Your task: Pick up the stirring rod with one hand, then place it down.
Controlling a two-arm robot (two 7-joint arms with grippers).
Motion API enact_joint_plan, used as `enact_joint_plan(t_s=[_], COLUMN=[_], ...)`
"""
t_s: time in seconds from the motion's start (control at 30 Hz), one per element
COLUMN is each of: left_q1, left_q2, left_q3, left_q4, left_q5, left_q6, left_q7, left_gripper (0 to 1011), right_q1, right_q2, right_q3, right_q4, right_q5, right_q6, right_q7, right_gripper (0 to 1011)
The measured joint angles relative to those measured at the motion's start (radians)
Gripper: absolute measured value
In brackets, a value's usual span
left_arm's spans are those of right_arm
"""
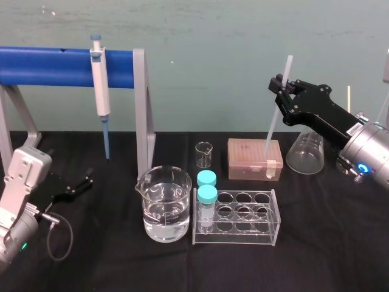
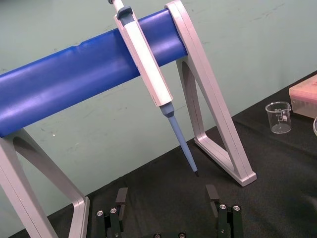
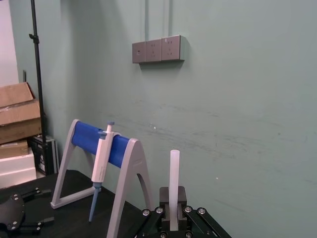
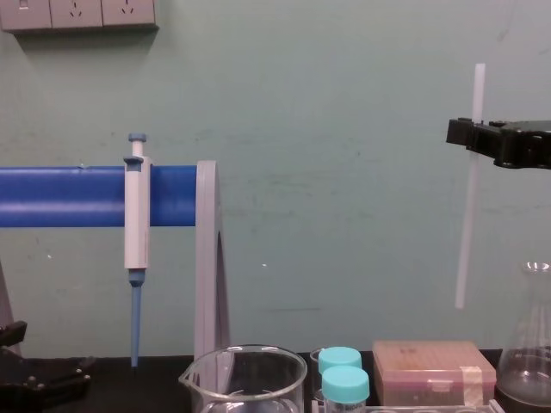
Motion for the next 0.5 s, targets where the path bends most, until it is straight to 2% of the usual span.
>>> enact_joint_plan(t_s=[0.5], left_q1=[0.000], left_q2=[0.000], left_q3=[0.000], left_q4=[0.000], left_q5=[0.000], left_q6=[0.000], left_q7=[0.000], left_gripper=[1000], right_q1=[-0.003], right_q2=[0.005], right_q3=[0.000], right_q4=[-0.006], right_q5=[0.004], right_q6=[0.000], right_q7=[0.002], right_gripper=[81])
